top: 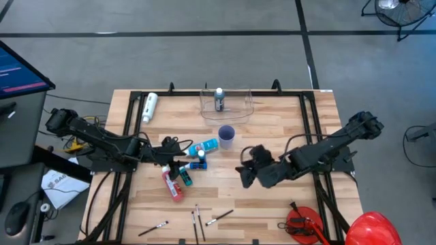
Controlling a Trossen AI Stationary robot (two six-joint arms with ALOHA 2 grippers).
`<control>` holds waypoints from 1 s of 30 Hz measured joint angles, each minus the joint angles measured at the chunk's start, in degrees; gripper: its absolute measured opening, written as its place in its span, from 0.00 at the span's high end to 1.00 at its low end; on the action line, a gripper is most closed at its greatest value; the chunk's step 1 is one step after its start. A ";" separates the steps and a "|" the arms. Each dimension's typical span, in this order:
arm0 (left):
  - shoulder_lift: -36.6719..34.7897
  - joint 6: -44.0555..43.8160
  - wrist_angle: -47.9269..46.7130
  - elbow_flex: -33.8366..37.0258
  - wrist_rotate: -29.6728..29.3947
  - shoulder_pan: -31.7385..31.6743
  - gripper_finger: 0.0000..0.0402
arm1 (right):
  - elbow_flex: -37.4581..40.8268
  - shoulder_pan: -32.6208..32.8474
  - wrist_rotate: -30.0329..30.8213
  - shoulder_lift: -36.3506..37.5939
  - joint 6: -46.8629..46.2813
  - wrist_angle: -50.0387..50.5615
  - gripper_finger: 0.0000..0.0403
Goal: Pick & Place Paint Supplies
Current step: Put the blue paint bottle into the transparent bin
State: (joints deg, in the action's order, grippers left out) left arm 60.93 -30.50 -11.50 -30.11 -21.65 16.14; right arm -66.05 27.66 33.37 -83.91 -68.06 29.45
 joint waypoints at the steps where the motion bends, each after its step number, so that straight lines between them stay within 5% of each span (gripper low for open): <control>1: 0.29 1.10 0.41 -0.04 -0.64 -0.31 0.50 | -0.01 0.03 -1.13 -1.10 1.16 -0.12 0.55; 12: 9.27 3.32 7.41 -0.09 -0.49 -3.10 0.41 | -0.11 -1.24 -9.31 -11.86 1.62 -9.99 0.61; 30: 22.11 8.65 23.72 -0.02 0.07 -5.70 0.33 | -0.10 -1.17 -9.51 -11.55 2.07 -10.32 0.65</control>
State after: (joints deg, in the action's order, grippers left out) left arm 83.03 -21.85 12.22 -30.13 -21.58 10.44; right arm -66.15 26.49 23.86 -95.46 -65.99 19.13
